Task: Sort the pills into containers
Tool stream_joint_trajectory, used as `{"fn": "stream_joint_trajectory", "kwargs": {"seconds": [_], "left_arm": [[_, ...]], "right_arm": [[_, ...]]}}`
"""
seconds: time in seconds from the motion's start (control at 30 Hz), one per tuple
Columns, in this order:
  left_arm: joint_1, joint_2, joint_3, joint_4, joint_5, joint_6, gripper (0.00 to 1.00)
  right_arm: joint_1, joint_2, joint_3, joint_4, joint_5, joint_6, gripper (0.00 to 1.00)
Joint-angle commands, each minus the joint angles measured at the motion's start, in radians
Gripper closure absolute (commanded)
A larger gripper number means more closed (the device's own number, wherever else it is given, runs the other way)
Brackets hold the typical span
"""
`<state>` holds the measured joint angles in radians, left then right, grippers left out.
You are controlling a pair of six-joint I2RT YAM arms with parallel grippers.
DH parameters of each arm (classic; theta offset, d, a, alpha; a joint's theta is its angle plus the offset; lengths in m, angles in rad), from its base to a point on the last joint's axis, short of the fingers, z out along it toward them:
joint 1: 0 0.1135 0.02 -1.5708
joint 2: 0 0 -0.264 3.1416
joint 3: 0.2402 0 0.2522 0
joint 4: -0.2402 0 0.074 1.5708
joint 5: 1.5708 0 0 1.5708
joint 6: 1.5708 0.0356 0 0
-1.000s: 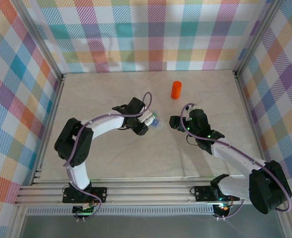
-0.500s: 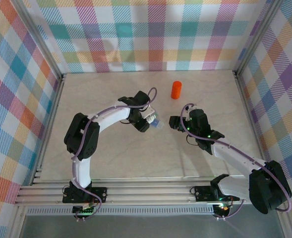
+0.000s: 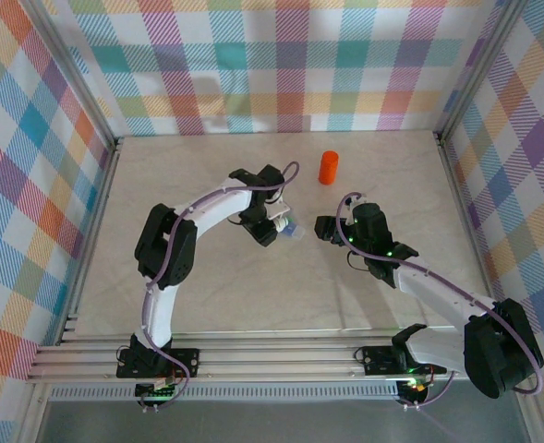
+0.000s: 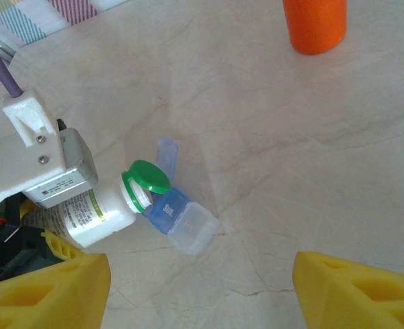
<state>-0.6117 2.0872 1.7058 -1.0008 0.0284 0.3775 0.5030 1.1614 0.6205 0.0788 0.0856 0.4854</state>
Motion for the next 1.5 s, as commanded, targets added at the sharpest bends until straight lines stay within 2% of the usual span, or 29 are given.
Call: {"fn": "stream_joint_trajectory", "kwargs": {"seconds": [0.0,0.27,0.8,1.23,1.47], "left_arm": [[0.009,0.028,0.062,-0.116,-0.027,0.032,1.0],[0.006,0.086,0.173,-0.233,-0.029,0.05,1.0],[-0.034,0.158,0.362,-0.378,-0.118,0.075,1.0],[-0.078,0.23,0.445,-0.438,-0.236,0.098,1.0],[-0.099,0.24,0.454,-0.447,-0.338,0.113,1.0]], "right_arm": [[-0.006,-0.017,-0.001,0.019,-0.019,0.001,0.27],[-0.006,-0.016,-0.002,0.021,-0.021,0.001,0.27],[-0.006,-0.008,-0.002,0.026,-0.034,0.008,0.27],[-0.005,-0.014,-0.001,0.024,-0.038,0.01,0.27],[-0.006,-0.003,0.0,0.026,-0.041,0.011,0.27]]}}
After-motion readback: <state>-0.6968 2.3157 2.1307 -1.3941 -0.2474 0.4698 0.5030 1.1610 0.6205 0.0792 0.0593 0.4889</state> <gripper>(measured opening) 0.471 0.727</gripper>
